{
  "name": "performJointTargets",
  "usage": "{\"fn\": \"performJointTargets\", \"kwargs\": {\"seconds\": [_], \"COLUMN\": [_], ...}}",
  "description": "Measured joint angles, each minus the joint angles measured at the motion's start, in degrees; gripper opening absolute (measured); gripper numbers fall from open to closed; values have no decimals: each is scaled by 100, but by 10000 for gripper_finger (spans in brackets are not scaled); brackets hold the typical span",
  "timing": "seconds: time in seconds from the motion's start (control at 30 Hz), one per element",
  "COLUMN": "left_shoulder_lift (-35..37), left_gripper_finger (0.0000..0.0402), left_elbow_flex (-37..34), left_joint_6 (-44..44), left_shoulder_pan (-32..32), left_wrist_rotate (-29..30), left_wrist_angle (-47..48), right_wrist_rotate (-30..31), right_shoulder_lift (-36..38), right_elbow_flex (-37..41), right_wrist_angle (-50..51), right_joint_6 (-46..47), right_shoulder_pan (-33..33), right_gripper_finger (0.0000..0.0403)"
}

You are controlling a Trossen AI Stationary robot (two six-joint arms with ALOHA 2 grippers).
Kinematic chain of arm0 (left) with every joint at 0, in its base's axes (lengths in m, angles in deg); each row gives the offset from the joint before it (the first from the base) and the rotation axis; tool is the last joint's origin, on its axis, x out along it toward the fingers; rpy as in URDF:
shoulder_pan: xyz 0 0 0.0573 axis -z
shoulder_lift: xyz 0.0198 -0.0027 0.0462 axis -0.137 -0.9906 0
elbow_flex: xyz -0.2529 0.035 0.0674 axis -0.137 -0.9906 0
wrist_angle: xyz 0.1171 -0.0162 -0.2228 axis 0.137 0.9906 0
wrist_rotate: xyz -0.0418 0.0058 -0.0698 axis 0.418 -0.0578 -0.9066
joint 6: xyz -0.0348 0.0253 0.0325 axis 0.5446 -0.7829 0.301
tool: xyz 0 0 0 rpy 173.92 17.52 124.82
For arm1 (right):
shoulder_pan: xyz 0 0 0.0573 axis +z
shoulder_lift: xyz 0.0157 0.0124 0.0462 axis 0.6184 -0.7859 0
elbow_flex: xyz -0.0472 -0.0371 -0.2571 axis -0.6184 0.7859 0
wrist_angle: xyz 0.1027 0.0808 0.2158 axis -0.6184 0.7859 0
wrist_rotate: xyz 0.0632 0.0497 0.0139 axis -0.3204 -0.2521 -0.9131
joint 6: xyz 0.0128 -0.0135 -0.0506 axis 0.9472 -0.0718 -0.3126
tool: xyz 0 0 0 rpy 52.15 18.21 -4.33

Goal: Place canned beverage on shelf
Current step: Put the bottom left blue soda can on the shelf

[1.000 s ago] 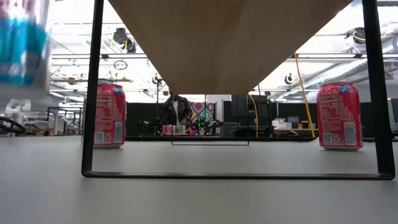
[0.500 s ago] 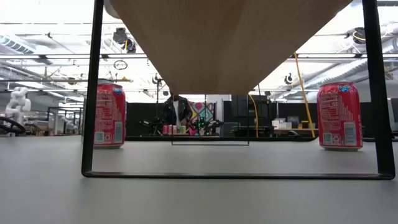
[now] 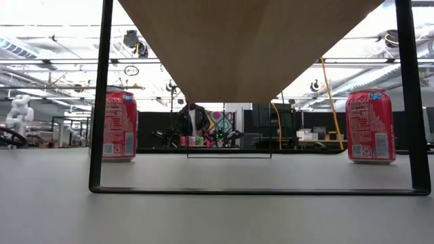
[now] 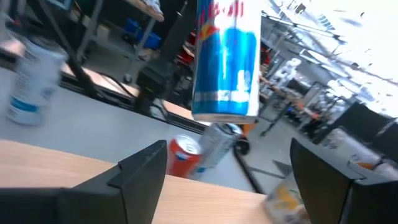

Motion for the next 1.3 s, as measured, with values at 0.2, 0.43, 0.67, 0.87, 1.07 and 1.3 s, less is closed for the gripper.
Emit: {"fn": "performJointTargets", "kwargs": {"seconds": [0.2,0.43,0.67,0.87,1.07,1.3], "left_shoulder_lift": [-113,-353,-573,-575,-596,-713], "left_gripper_finger": [230,230,231,231,231,231], "left_elbow_flex": [0,0,0,0,0,4], "left_joint_6": [-12,-40,-481,-446,-442,-601], "left_shoulder_pan": [-131,-352,-585,-745,-846,-902], "left_wrist_rotate": [262,343,277,113,87,50], "left_wrist_angle": [-196,-676,-1445,-1459,-1469,-1486], "right_wrist_rotate": [-8,-478,-469,-464,-477,-387], "right_shoulder_lift": [0,0,0,0,0,4], "right_elbow_flex": [0,0,0,0,0,0], "right_wrist_angle": [-275,-603,-530,-509,-496,-246], "right_joint_6": [-521,-846,-702,-722,-741,-754], "right_shoulder_pan": [-255,-538,-810,-994,-1026,-1026], "right_gripper_finger": [286,279,279,271,220,172]}}
